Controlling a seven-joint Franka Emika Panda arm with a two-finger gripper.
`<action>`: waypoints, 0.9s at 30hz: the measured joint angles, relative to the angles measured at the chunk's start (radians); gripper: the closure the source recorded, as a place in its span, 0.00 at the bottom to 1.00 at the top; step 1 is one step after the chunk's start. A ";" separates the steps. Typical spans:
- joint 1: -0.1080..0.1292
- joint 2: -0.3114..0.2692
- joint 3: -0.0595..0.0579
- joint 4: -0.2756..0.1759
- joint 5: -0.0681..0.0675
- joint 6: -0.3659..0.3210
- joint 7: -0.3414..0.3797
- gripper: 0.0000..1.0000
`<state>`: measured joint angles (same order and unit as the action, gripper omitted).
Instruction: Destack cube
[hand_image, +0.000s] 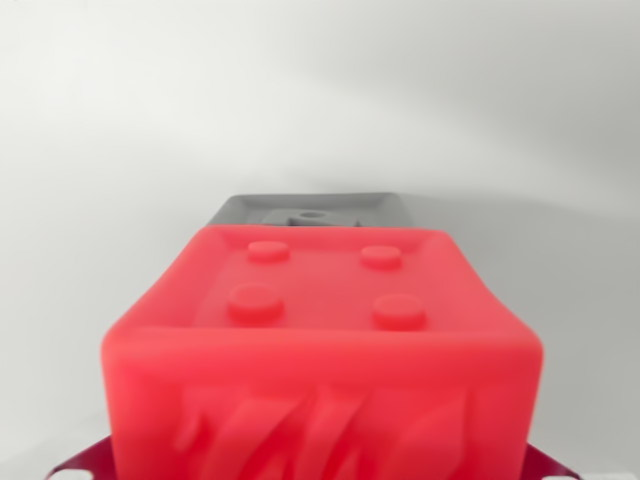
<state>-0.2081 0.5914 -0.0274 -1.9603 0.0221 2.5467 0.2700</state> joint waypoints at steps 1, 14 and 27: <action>0.000 0.000 0.000 0.000 0.000 0.000 0.000 1.00; 0.000 -0.015 0.000 -0.001 0.000 -0.010 0.000 1.00; 0.000 -0.052 0.000 -0.006 0.000 -0.042 0.000 1.00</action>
<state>-0.2080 0.5396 -0.0277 -1.9659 0.0221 2.5048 0.2700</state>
